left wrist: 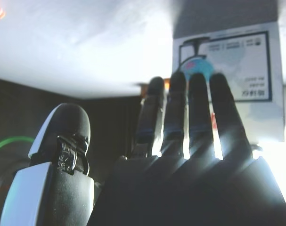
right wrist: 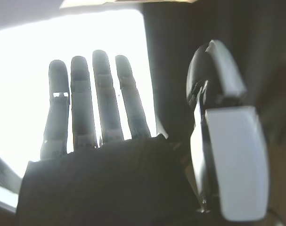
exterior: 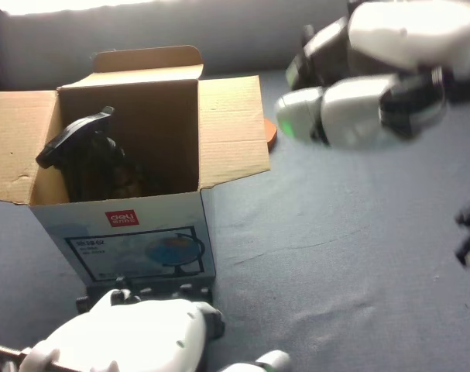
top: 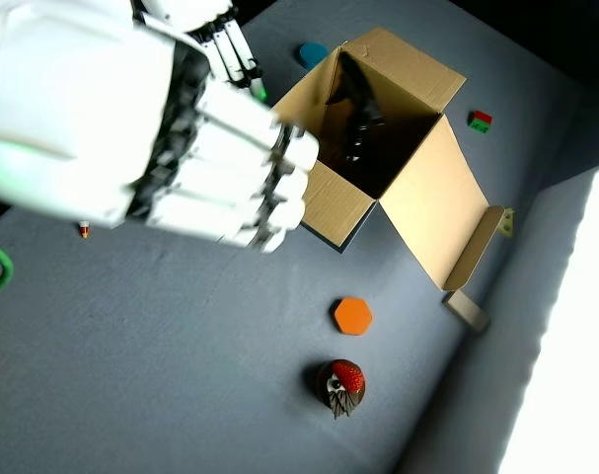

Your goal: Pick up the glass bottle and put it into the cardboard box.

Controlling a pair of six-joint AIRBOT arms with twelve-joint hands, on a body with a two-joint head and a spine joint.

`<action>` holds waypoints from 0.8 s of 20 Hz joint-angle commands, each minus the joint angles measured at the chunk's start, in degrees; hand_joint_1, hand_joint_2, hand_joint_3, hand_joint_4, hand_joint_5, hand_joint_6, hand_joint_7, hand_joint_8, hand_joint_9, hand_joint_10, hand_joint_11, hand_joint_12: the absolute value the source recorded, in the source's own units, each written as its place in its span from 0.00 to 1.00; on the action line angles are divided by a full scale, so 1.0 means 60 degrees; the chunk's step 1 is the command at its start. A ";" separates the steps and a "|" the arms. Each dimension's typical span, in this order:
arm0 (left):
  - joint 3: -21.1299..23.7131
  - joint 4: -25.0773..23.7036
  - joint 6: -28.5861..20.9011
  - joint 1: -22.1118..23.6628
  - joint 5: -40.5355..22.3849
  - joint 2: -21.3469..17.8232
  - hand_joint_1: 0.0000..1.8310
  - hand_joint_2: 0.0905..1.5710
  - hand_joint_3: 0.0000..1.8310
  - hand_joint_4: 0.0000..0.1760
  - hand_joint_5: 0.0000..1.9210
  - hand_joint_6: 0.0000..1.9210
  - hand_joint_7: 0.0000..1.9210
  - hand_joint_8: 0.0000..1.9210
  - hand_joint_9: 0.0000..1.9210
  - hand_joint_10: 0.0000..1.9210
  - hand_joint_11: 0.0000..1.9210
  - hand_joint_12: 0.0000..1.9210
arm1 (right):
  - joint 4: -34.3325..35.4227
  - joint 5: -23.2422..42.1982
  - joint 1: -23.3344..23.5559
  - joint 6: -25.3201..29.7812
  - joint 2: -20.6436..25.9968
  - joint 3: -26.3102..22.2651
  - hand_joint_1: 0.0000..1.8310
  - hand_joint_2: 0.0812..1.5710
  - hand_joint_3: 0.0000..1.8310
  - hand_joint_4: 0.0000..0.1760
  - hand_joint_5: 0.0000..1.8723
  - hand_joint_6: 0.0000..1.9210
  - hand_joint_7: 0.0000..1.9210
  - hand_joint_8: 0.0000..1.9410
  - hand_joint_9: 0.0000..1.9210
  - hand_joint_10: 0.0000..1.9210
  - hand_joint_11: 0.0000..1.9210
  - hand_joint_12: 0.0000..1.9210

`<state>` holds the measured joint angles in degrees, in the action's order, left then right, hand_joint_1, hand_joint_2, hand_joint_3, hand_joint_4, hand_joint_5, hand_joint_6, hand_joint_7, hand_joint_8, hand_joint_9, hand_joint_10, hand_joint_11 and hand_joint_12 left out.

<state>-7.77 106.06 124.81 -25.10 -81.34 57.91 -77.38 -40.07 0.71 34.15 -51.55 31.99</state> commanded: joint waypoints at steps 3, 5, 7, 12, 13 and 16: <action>0.0142 0.0016 0.0540 0.1135 -0.0764 0.0114 0.10 0.83 0.00 0.00 0.32 0.50 0.40 0.43 0.34 0.54 0.19 0.83 | -0.1381 -0.0078 -0.0485 0.0866 0.0141 -0.0532 0.18 0.82 0.00 0.00 0.36 0.60 0.45 0.50 0.34 0.75 0.18 0.98; 0.0120 0.0308 0.0932 0.1888 -0.0892 0.0166 0.14 0.86 0.00 0.00 0.32 0.75 0.40 0.72 0.35 0.81 0.28 0.95 | -0.1379 -0.0180 -0.0772 0.1387 0.0153 -0.0616 0.20 0.84 0.00 0.00 0.41 0.70 0.49 0.68 0.41 0.90 0.36 1.00; 0.0009 0.0453 0.1248 0.2502 -0.0914 0.0174 0.19 0.89 0.01 0.00 0.40 0.83 0.46 0.81 0.42 0.90 0.35 0.99 | -0.1379 -0.0178 -0.0920 0.1549 0.0151 -0.0634 0.21 0.91 0.01 0.00 0.46 0.77 0.56 0.80 0.53 0.99 0.54 1.00; -0.0255 0.0445 0.1893 0.3440 -0.0899 0.0037 0.31 0.94 0.01 0.00 0.48 0.89 0.53 0.91 0.53 1.00 0.48 1.00 | -0.1380 -0.0240 -0.1100 0.1551 0.0188 -0.0649 0.35 0.94 0.01 0.00 0.54 1.00 0.65 0.99 0.69 1.00 0.68 1.00; -0.0299 0.0284 0.1935 0.3532 -0.0816 0.0027 0.33 0.95 0.01 0.00 0.48 0.89 0.53 0.91 0.53 1.00 0.48 1.00 | -0.1380 -0.0231 -0.1131 0.1551 0.0194 -0.0654 0.36 0.94 0.01 0.00 0.54 1.00 0.65 1.00 0.69 1.00 0.68 1.00; -0.0458 0.0044 0.2090 0.3687 -0.0598 0.0027 0.34 0.95 0.01 0.00 0.48 0.89 0.54 0.91 0.53 1.00 0.48 1.00 | -0.1424 -0.0254 -0.1070 0.1552 0.0218 -0.0745 0.36 0.94 0.01 0.00 0.54 1.00 0.65 1.00 0.69 1.00 0.68 1.00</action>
<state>-10.48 111.20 137.29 -3.62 -84.84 58.30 -82.28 -41.47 -6.61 43.27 -50.48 27.90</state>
